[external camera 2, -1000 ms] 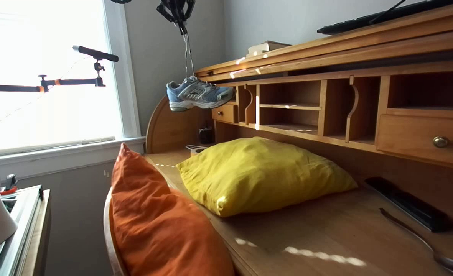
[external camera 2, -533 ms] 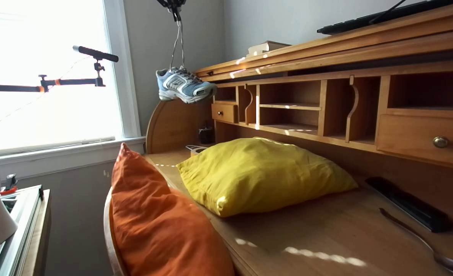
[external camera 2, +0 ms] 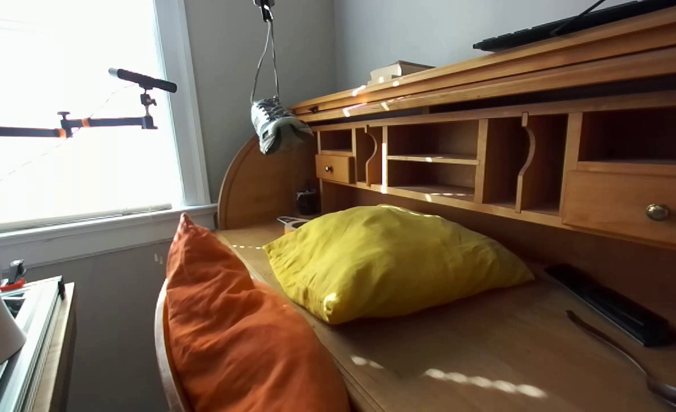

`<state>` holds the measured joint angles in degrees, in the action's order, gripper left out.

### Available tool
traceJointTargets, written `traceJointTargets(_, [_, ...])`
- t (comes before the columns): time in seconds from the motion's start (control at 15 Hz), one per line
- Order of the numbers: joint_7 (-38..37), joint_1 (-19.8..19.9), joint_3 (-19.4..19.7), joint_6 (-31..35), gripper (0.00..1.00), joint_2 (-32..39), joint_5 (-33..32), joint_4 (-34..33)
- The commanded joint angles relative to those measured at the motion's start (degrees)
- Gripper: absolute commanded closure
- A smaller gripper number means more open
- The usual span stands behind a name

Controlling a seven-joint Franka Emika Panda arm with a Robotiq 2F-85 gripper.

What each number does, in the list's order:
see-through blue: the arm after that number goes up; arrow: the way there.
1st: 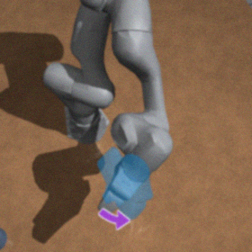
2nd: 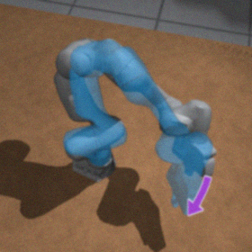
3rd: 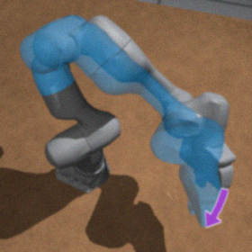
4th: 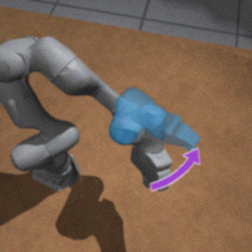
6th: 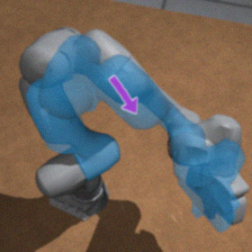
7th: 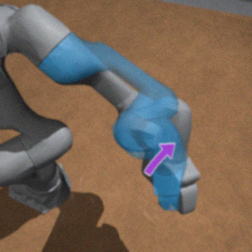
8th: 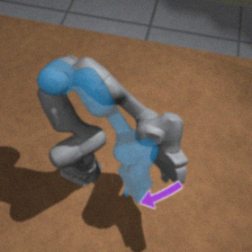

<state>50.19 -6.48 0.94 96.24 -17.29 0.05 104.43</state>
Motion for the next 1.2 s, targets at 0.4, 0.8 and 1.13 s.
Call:
traceJointTargets(0.4, [-3.86,3.91,0.62,5.13,0.99,1.42,-7.81,-1.93])
traceJointTargets(0.8, [-7.16,4.55,0.50,8.16,0.99,0.26,-9.09,-1.84])
traceJointTargets(1.13, [-9.38,4.30,-0.19,8.77,0.99,-0.35,-10.58,-2.93])
